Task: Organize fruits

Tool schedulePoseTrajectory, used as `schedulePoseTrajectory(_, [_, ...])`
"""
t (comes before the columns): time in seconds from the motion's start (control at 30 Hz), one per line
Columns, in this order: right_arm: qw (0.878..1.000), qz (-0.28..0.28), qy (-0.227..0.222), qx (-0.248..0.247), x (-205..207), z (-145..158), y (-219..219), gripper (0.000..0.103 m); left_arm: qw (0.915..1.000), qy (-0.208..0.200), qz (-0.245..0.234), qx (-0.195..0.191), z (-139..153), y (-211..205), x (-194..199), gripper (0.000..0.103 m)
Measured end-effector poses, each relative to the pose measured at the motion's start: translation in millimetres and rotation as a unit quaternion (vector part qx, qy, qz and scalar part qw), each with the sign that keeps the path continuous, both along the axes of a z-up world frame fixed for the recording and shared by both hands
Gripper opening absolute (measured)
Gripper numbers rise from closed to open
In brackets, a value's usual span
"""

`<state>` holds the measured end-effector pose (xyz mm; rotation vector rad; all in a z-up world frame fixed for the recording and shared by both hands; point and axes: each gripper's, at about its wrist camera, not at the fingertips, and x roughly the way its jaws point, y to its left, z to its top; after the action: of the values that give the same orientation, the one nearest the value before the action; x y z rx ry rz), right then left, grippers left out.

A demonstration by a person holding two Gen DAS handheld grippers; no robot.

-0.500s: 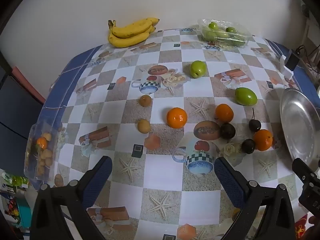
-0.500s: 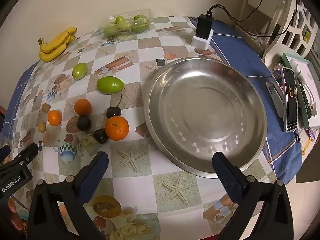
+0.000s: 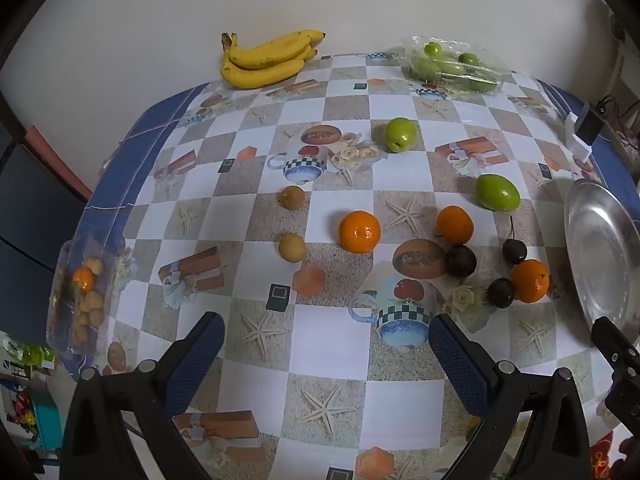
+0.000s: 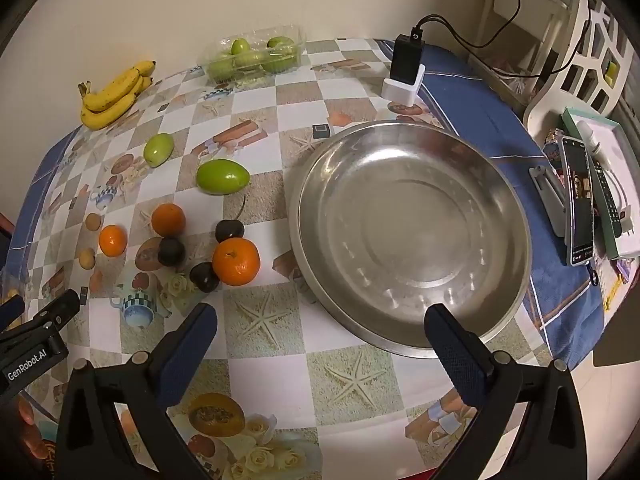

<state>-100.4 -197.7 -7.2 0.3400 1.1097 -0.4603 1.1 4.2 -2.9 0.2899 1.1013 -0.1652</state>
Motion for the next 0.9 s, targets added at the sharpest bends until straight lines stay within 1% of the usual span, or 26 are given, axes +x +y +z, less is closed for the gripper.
schedulePoseTrajectory(0.9, [1.000,-0.005,0.000,0.004,-0.8,-1.3,-1.4,0.103,1.0000,0.001,-0.001,0.000,-0.2,0.1,0.3,0.103])
